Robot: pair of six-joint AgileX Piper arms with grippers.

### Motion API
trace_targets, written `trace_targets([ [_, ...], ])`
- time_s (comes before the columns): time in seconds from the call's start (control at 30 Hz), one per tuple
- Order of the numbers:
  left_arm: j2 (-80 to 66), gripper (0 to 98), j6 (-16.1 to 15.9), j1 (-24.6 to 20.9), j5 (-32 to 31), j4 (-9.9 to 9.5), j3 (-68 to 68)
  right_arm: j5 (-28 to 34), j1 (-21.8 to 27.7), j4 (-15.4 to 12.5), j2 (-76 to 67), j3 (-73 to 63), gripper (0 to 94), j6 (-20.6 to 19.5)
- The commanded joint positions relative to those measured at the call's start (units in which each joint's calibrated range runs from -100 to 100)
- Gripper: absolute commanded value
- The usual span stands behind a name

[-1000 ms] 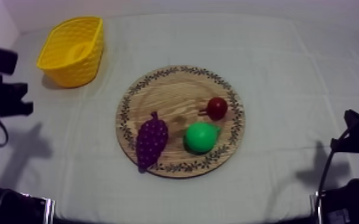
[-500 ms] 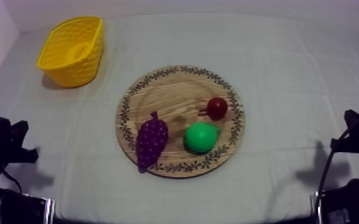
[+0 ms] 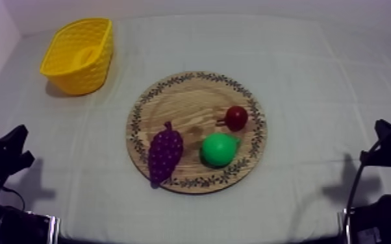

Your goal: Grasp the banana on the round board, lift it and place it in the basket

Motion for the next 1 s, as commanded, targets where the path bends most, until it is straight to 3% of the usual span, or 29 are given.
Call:
trace_targets([
  [0.0, -0.1, 0.1, 2.7, 0.0, -0.2, -0.09, 0.1, 0.0, 0.0, 0.0, 0.0, 0.0, 0.3, 0.0],
  [0.97, -0.1, 0.1, 3.0, 0.1, -0.3, -0.14, 0.1, 0.0, 0.0, 0.0, 0.0, 0.0, 0.3, 0.0],
])
